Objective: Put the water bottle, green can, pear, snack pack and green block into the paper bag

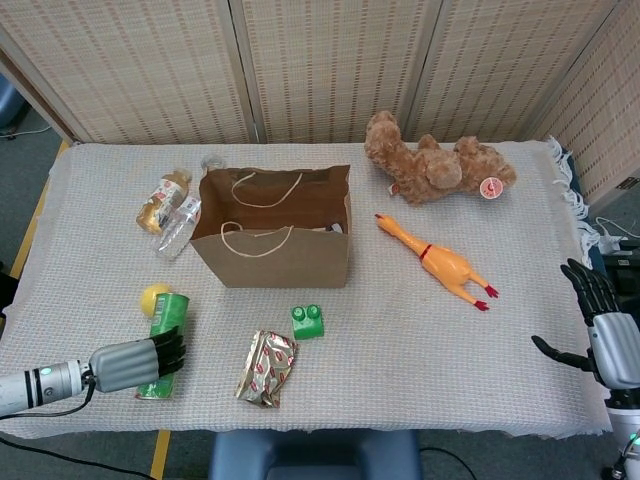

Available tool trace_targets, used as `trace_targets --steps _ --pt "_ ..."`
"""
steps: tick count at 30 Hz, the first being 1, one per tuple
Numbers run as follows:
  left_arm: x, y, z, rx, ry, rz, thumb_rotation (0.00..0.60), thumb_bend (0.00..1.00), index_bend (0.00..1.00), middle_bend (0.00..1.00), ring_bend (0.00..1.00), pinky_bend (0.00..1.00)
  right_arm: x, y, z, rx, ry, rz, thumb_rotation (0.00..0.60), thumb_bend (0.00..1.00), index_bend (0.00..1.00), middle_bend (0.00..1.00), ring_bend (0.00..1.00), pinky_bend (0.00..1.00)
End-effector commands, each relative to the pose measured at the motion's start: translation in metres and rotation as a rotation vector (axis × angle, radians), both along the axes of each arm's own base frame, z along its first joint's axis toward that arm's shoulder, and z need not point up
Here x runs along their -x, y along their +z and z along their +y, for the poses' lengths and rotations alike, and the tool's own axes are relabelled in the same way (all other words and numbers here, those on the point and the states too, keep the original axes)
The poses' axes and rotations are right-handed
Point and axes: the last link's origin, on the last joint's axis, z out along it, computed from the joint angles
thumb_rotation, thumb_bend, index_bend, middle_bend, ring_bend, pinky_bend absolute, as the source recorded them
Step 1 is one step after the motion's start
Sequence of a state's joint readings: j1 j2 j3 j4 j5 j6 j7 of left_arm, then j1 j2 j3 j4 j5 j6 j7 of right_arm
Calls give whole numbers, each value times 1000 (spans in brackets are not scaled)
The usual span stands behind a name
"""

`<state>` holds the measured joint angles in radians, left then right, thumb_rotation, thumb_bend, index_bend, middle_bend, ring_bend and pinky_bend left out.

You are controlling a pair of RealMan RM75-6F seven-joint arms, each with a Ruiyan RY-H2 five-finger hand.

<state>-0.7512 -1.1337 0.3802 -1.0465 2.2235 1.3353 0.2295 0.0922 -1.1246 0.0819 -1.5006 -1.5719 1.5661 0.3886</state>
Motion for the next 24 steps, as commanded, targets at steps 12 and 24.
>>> trace_targets --steps 12,24 --pt "-12 58 21 -270 114 -271 600 660 637 693 632 729 0 -1 0 1 -1 8 600 57 0 0 0 0" --pt "-90 71 83 -488 427 -1051 600 661 640 696 632 722 0 -1 0 -1 -5 15 600 57 0 0 0 0"
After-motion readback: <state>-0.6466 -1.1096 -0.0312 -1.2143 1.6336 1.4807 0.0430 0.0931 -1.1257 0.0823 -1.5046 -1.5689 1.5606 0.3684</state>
